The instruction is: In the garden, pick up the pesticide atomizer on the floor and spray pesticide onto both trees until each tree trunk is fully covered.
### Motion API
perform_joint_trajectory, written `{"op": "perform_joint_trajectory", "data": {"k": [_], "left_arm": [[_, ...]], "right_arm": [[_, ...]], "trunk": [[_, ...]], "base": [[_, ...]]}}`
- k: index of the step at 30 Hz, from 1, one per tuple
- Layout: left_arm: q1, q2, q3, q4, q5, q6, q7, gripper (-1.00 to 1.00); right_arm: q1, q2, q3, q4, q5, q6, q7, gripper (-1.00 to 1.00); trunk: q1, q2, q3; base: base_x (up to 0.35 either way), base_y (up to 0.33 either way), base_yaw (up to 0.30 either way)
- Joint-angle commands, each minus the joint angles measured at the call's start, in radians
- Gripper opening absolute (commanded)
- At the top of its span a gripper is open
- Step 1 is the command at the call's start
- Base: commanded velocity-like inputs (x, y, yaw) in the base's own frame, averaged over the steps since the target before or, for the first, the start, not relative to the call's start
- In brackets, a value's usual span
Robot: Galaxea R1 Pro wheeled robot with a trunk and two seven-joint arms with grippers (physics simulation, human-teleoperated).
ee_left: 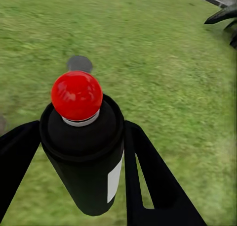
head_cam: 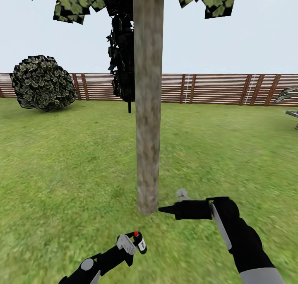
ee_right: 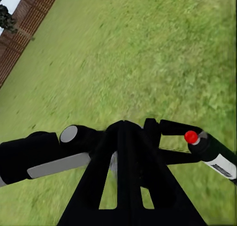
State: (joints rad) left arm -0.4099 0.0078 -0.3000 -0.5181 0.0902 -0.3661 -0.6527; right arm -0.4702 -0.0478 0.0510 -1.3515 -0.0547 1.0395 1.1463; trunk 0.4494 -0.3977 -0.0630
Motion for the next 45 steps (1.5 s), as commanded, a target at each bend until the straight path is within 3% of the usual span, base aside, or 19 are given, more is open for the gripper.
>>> {"op": "perform_joint_trajectory", "data": {"k": [1,9,18,41,45], "left_arm": [[-0.001,0.001,-0.005,0.0,0.01,-0.002,-0.003,-1.0],[0.006,0.002,-0.004,-0.011,0.01,-0.002,-0.038,-1.0],[0.006,0.003,-0.004,-0.015,0.01,-0.002,-0.044,-1.0],[0.006,0.002,-0.004,-0.014,0.011,-0.002,-0.042,-1.0],[0.006,0.002,-0.004,-0.014,0.011,-0.002,-0.042,-1.0]], "right_arm": [[-0.001,0.002,0.001,0.002,-0.006,0.008,-0.011,-1.0],[-0.002,0.015,0.001,0.024,-0.006,0.008,-0.105,-1.0],[-0.004,0.051,0.001,0.065,-0.005,0.008,-0.21,-1.0],[-0.004,0.094,0.025,0.12,-0.007,0.008,-0.307,-1.0],[-0.004,0.118,0.03,0.145,-0.005,0.008,-0.324,-1.0]], "trunk": [[0.001,-0.002,-0.002],[0.001,-0.002,-0.002],[0.001,-0.002,-0.002],[0.001,-0.002,-0.002],[0.001,-0.002,-0.002]], "base": [[0.0,0.0,0.0],[0.0,0.0,0.0],[0.0,0.0,0.0],[0.0,0.0,0.0],[0.0,0.0,0.0]]}}
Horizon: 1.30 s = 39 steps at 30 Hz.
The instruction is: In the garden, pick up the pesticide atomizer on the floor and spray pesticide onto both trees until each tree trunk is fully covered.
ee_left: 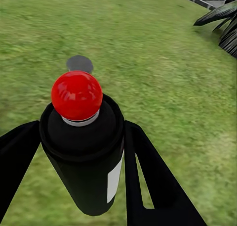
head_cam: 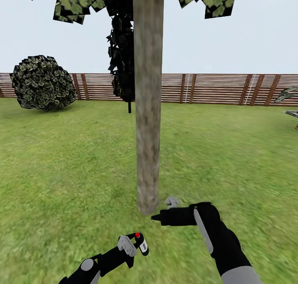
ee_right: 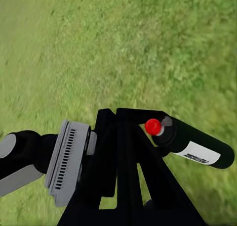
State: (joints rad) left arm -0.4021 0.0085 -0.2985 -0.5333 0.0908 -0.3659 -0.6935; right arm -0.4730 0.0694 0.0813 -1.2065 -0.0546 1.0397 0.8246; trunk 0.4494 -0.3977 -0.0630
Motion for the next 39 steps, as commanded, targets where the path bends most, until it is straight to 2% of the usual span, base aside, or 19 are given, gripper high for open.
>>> {"op": "perform_joint_trajectory", "data": {"k": [1,5,9,17,24,39], "left_arm": [[-0.001,0.001,-0.005,0.001,0.01,-0.002,0.0,-1.0],[-0.001,0.001,-0.005,0.001,0.01,-0.002,0.0,-1.0],[-0.001,0.0,-0.005,0.001,0.01,-0.002,0.001,-1.0],[-0.001,-0.001,-0.005,0.002,0.01,-0.002,0.002,-1.0],[-0.001,-0.001,-0.005,0.001,0.01,-0.002,-0.001,-1.0],[-0.001,-0.002,-0.005,0.001,0.01,-0.002,-0.003,-1.0]], "right_arm": [[-0.001,0.006,0.003,0.005,-0.005,0.007,-0.014,-1.0],[-0.001,0.017,0.024,0.019,-0.005,0.007,-0.037,-1.0],[-0.001,0.02,0.03,0.036,-0.005,0.007,-0.042,-1.0],[-0.001,0.024,0.032,0.047,-0.006,0.007,-0.087,-1.0],[-0.001,0.026,0.032,0.054,-0.007,0.007,-0.094,-1.0],[-0.001,0.05,0.033,0.076,-0.007,0.007,-0.104,-1.0]], "trunk": [[0.001,-0.002,-0.002],[0.001,-0.002,-0.002],[0.001,-0.002,-0.002],[0.001,-0.002,-0.002],[0.001,-0.002,-0.002],[0.001,-0.002,-0.002]], "base": [[0.0,0.0,0.0],[0.0,0.0,0.0],[0.0,0.0,0.0],[0.0,0.0,0.0],[0.0,0.0,0.0],[0.0,0.0,0.0]]}}
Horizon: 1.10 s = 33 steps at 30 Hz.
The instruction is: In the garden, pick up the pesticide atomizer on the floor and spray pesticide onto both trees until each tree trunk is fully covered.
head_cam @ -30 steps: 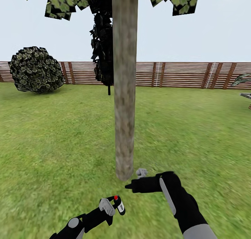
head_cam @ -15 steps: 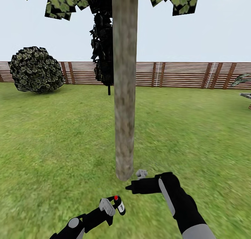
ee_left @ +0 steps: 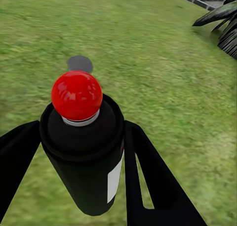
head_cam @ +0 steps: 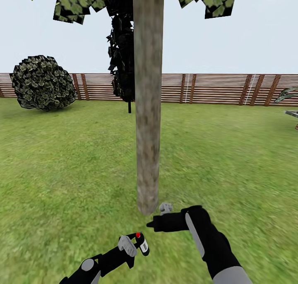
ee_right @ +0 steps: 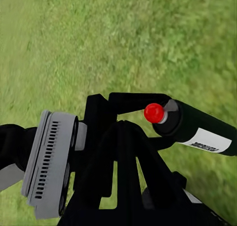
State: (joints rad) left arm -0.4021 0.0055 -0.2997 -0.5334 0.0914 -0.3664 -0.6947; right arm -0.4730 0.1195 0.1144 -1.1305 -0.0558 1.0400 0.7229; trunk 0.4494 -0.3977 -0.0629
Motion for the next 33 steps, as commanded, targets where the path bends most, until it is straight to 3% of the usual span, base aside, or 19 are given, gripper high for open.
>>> {"op": "perform_joint_trajectory", "data": {"k": [1,20,33], "left_arm": [[-0.001,0.001,-0.004,0.001,0.01,-0.002,-0.002,-1.0],[-0.001,0.0,-0.006,0.001,0.008,-0.002,-0.003,-1.0],[0.0,-0.001,-0.006,0.001,0.008,-0.002,-0.003,-1.0]], "right_arm": [[-0.001,0.002,0.0,0.007,-0.006,0.007,-0.008,-1.0],[-0.001,0.015,0.0,0.034,-0.006,-0.005,-0.02,-1.0],[-0.001,0.018,0.001,0.078,-0.01,-0.057,-0.022,-1.0]], "trunk": [[0.001,-0.002,-0.002],[0.001,-0.002,-0.002],[0.001,-0.002,-0.002]], "base": [[0.0,0.0,0.0],[0.0,0.0,0.0],[0.0,0.0,0.0]]}}
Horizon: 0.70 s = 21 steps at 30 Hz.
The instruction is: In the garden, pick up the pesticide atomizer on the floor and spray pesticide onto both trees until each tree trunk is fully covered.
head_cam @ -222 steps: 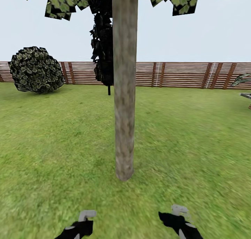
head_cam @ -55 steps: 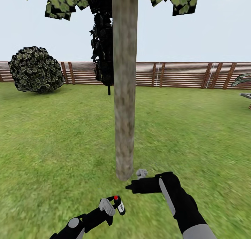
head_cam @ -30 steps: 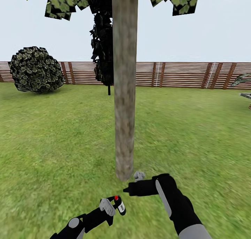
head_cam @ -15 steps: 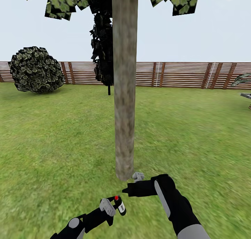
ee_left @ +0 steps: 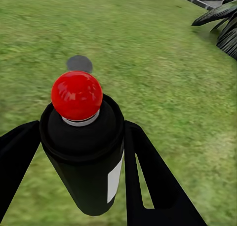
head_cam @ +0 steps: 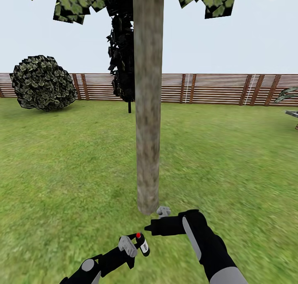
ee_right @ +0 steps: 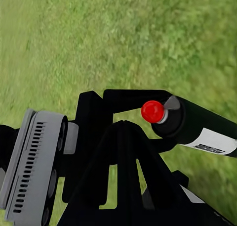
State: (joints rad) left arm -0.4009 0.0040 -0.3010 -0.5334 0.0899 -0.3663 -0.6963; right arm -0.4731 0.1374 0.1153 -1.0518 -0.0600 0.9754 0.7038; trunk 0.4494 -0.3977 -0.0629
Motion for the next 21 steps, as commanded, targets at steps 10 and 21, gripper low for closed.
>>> {"op": "perform_joint_trajectory", "data": {"k": [10,21], "left_arm": [[-0.001,0.001,-0.004,0.001,0.01,-0.002,-0.003,-1.0],[-0.001,0.001,-0.004,0.001,0.01,-0.002,-0.023,-1.0]], "right_arm": [[-0.001,0.001,0.001,0.002,-0.006,0.005,-0.003,-1.0],[-0.001,0.001,0.001,0.01,-0.006,0.005,-0.003,-1.0]], "trunk": [[0.001,-0.002,-0.002],[0.001,-0.002,-0.002]], "base": [[0.0,0.0,0.0],[0.0,0.0,0.0]]}}
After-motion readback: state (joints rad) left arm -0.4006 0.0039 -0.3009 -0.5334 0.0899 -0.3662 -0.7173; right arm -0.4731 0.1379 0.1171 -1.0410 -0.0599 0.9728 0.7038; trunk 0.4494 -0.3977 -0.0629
